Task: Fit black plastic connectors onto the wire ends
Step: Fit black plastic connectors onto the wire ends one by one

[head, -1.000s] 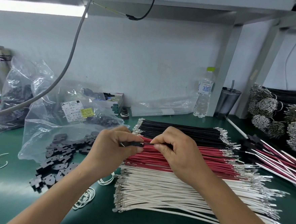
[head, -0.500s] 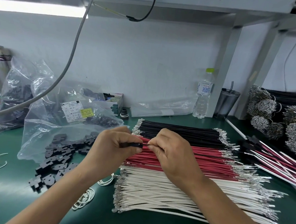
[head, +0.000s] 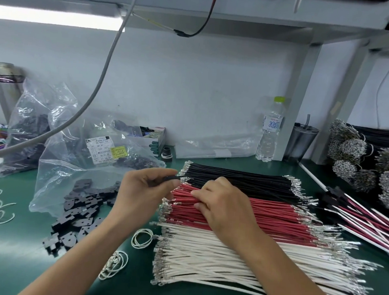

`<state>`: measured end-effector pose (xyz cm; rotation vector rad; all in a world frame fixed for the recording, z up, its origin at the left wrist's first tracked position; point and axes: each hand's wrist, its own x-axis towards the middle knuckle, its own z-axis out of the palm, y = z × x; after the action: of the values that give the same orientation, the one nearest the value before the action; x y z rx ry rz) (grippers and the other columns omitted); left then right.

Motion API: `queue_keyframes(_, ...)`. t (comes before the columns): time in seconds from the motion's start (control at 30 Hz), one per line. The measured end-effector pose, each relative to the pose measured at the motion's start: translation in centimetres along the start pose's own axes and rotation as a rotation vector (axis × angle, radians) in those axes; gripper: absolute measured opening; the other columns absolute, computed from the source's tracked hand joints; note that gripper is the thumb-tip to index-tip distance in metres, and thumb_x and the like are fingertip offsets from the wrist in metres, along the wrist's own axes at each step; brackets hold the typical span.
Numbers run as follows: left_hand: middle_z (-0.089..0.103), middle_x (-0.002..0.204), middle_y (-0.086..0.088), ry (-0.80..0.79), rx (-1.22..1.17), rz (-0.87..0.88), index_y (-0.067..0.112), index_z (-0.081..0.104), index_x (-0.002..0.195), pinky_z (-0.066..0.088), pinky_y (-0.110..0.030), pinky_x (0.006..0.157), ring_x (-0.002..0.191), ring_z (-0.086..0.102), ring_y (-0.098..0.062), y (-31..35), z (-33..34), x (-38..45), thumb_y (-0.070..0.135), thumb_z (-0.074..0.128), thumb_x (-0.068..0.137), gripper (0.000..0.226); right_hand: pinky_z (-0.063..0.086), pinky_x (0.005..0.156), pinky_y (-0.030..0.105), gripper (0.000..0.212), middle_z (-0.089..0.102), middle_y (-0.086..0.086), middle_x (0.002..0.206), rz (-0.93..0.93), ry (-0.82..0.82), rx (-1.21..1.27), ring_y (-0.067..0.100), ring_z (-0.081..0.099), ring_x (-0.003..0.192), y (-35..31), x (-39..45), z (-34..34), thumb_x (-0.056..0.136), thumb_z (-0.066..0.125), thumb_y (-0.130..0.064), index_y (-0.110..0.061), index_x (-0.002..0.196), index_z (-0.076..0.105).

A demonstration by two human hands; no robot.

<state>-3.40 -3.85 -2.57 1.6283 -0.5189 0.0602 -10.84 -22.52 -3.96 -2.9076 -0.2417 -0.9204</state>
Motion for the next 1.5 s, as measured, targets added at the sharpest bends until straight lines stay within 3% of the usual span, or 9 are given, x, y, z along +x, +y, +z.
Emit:
queue_keyframes(0.17,0.079,0.079,-0.003,0.019,-0.029,-0.047,0.025,0.081,0.096,0.057,-0.018,0.059,0.065,0.073,-0.013,0.0,0.0,0.1,0.016,0.084,0.081,0.018,0.038,0.061,0.024,0.008,0.058,-0.014,0.086,0.040,-0.014,0.039,0.008,0.046,0.086,0.1,0.3,0.5,0.093,0.068,-0.029,-0.030,0.090,0.076)
queue_keyframes(0.4,0.079,0.081,-0.009,0.041,-0.149,-0.105,0.019,0.083,0.094,0.058,-0.023,0.059,0.064,0.071,-0.016,0.3,-0.9,0.4,0.016,0.083,0.081,0.013,0.049,0.074,0.025,0.017,0.063,-0.016,0.092,0.104,0.080,0.220,0.006,0.057,0.087,0.9,-0.3,-1.8,0.097,0.065,-0.020,-0.029,0.107,0.075)
queue_keyframes(0.57,0.077,0.085,-0.015,-0.145,-0.334,-0.193,0.012,0.083,0.097,0.060,-0.028,0.062,0.064,0.070,-0.020,0.8,-1.6,0.4,0.032,0.086,0.063,0.040,0.048,0.067,0.023,0.013,0.056,-0.018,0.089,0.160,0.162,0.376,0.007,0.059,0.079,0.9,-1.1,-3.2,0.094,0.068,-0.024,-0.035,0.098,0.074)
queue_keyframes(0.8,0.073,0.081,-0.013,-0.290,-0.463,-0.229,0.005,0.081,0.101,0.059,-0.029,0.063,0.064,0.066,-0.019,0.5,-1.4,0.4,0.025,0.082,0.071,0.036,0.050,0.069,0.030,0.005,0.058,-0.017,0.088,0.163,0.231,0.420,0.009,0.060,0.081,0.4,-1.1,-3.8,0.092,0.070,-0.029,-0.033,0.089,0.069)
queue_keyframes(1.03,0.073,0.080,-0.013,-0.327,-0.477,-0.231,0.004,0.080,0.101,0.059,-0.028,0.062,0.063,0.066,-0.019,0.6,-1.4,0.3,0.023,0.080,0.073,0.034,0.046,0.070,0.027,0.009,0.056,-0.019,0.086,0.166,0.173,0.375,0.003,0.056,0.080,0.1,-1.1,-4.0,0.098,0.061,-0.034,-0.032,0.091,0.067)
queue_keyframes(1.3,0.073,0.080,-0.014,-0.331,-0.426,-0.217,0.004,0.081,0.099,0.058,-0.028,0.061,0.062,0.066,-0.020,0.9,-1.2,0.1,0.023,0.081,0.072,0.033,0.048,0.075,0.031,0.010,0.059,-0.019,0.085,0.191,0.095,0.405,0.005,0.057,0.084,0.4,-1.1,-4.3,0.097,0.062,-0.031,-0.033,0.088,0.065)
queue_keyframes(1.5,0.074,0.080,-0.014,-0.335,-0.421,-0.213,0.005,0.081,0.099,0.059,-0.028,0.062,0.063,0.067,-0.020,0.9,-1.2,0.0,0.023,0.081,0.072,0.032,0.046,0.073,0.028,0.012,0.059,-0.021,0.083,0.204,0.083,0.420,0.003,0.057,0.084,0.3,-1.1,-4.4,0.096,0.063,-0.031,-0.035,0.084,0.064)
